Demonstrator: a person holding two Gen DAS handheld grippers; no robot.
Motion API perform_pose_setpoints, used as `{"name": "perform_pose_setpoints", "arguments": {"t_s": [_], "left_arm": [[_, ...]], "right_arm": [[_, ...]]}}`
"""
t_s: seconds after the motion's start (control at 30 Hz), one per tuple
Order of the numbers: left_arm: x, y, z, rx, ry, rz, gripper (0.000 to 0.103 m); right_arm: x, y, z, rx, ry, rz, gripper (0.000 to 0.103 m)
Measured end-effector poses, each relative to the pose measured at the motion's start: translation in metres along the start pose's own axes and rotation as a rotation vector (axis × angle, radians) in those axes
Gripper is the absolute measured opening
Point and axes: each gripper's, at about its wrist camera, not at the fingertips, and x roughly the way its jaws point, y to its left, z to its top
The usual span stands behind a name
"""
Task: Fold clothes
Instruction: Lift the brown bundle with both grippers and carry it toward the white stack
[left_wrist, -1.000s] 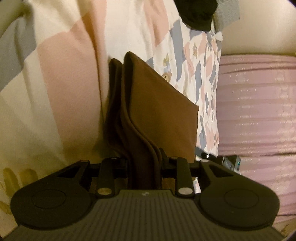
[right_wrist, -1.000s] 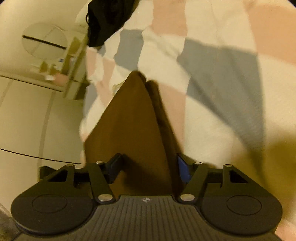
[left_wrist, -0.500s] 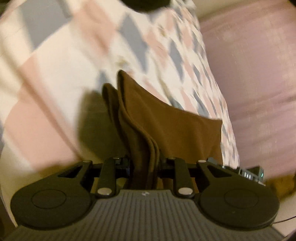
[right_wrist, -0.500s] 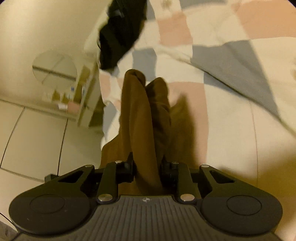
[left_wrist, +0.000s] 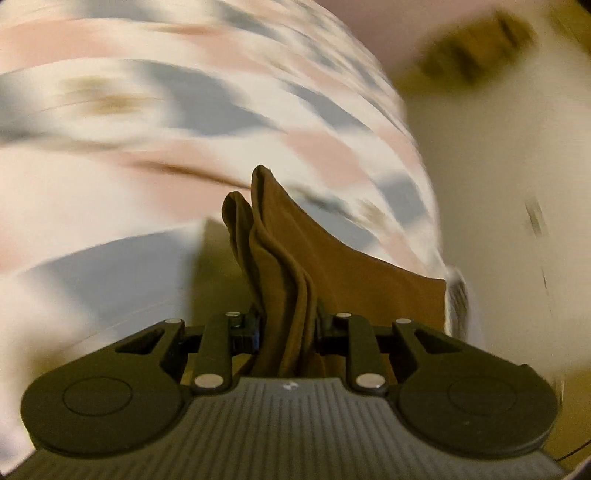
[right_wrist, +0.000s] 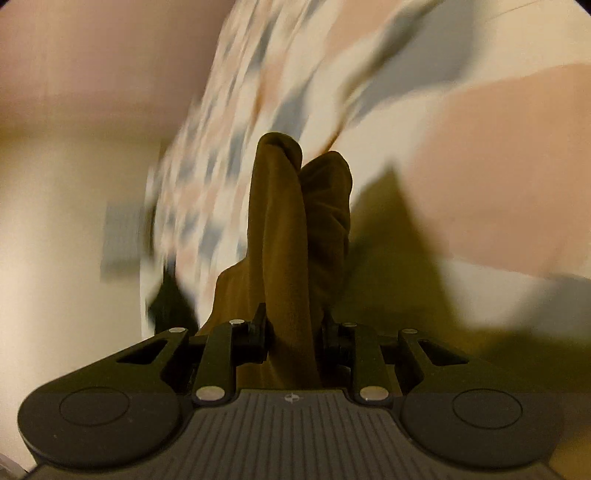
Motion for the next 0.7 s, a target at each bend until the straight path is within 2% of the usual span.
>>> {"name": "perform_pose_setpoints", "arguments": {"t_s": [0.1, 0.2, 0.3, 0.4, 0.47, 0.57, 0.7], "left_arm": [[0.065, -0.080, 0.030, 0.173, 0.083, -0.113, 0.020], [0.126, -0.177, 0.053, 0.362, 0.131, -0.252, 0.020], [0.187, -0.276, 0.067, 0.506, 0.184, -0.380, 0.020], [0.249, -0.366, 0.075, 0.644, 0.226, -0.466, 0.020], [0.276, -0.388, 0.077, 0.675, 0.251, -0.481, 0.020], [0.311, -0.404, 0.078, 0.695, 0.287, -0.485, 0.020], [0.357, -0.426, 0.079, 0.720, 0.336, -0.491, 0.020]], "right_arm": [[-0.073, -0.018, -0.020, 0.094, -0.255, 0.000, 0.025], [-0.144, -0.032, -0.037, 0.157, -0.508, 0.019, 0.025], [-0.210, -0.045, -0.050, 0.196, -0.767, 0.054, 0.025], [-0.267, -0.058, -0.056, 0.227, -1.020, 0.087, 0.025], [-0.294, -0.066, -0.054, 0.259, -1.169, 0.102, 0.025], [-0.322, -0.080, -0.040, 0.311, -1.337, 0.110, 0.025], [-0.337, -0.099, -0.019, 0.361, -1.455, 0.102, 0.025]]}}
